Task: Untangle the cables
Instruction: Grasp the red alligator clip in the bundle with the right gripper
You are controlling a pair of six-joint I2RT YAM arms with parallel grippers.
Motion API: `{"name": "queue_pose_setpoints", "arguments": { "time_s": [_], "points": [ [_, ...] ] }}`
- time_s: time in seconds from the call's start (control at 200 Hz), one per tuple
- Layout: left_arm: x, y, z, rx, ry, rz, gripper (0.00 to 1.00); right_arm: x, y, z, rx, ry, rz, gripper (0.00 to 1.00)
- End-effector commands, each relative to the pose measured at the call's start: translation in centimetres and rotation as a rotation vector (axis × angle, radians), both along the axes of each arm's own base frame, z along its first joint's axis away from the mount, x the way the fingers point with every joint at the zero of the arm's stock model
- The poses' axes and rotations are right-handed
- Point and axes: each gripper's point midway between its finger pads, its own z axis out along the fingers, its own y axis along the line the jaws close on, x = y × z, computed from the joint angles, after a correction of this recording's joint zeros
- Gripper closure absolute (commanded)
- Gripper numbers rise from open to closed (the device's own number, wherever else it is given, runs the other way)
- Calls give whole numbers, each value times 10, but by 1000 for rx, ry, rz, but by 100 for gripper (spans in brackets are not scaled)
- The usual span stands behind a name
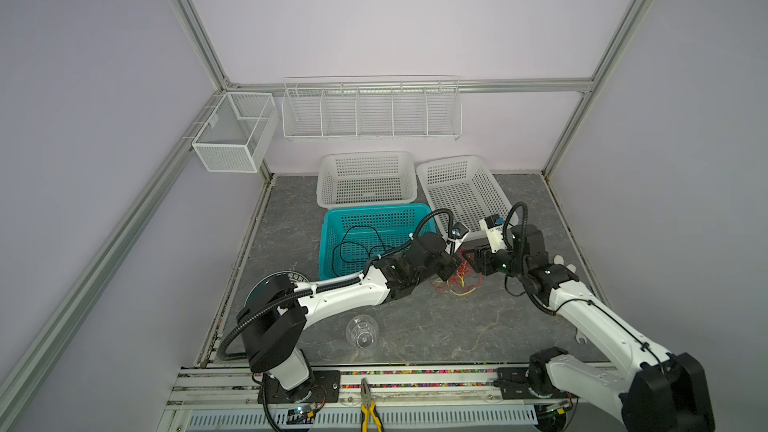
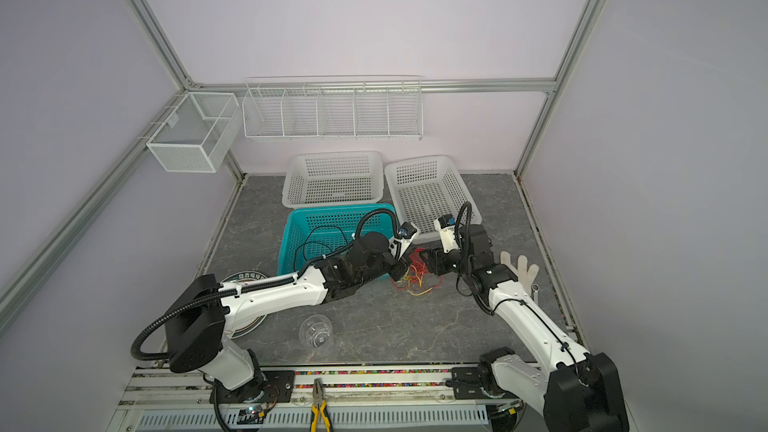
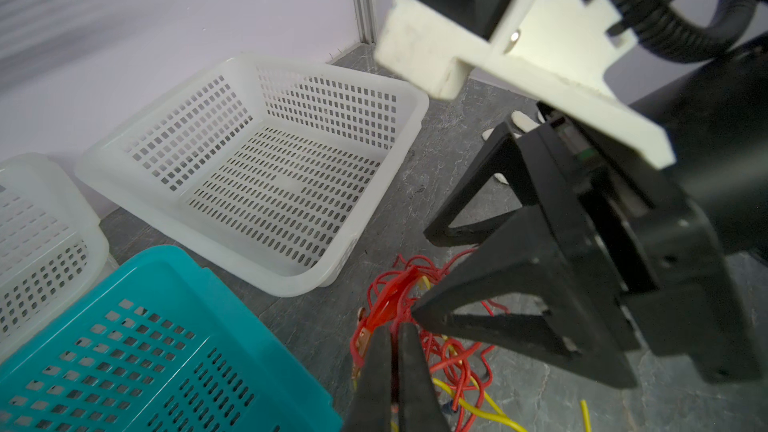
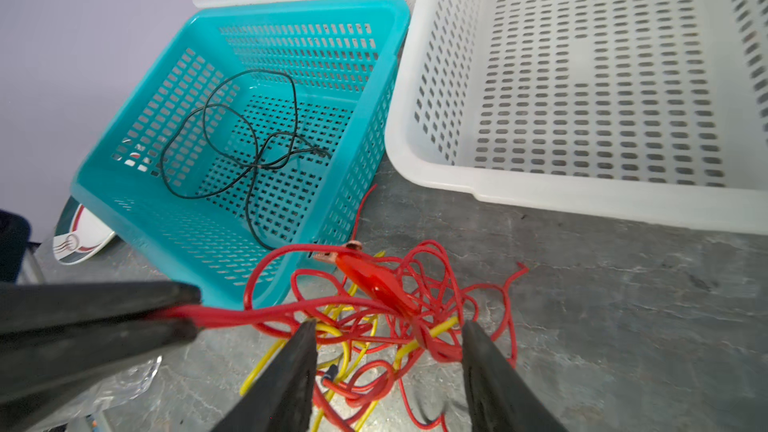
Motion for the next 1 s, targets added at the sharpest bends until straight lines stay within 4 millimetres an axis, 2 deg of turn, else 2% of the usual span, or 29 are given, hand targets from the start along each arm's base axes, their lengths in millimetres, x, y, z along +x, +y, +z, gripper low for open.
{"name": "queue_pose_setpoints", "arguments": {
  "time_s": [0.0, 0.335, 0.485, 0.59, 0.685, 0.78, 0.995],
  "points": [
    [-7, -4, 38, -71, -54, -46, 100, -1, -12, -3, -66, -44, -37, 42],
    [-20, -8, 52, -118, -51, -119, 100, -7, 3, -5, -6, -70, 40, 44],
    [-23, -9, 52, -126, -48, -134, 100, -7, 7, 2, 21, -111, 59, 58],
    [-24, -9, 53, -142, -48, -140, 100, -9, 12, 8, 36, -132, 89, 77],
    [-22, -9, 53, -140, -52, -133, 100, -13, 16, 8, 39, -134, 118, 87],
    [-15, -7, 53, -138, -65, -95, 100, -19, 18, 6, 38, -126, 145, 94],
    [2, -6, 53, -132, -92, -24, 100, -32, 26, 5, 46, -105, 193, 94]
  ]
}}
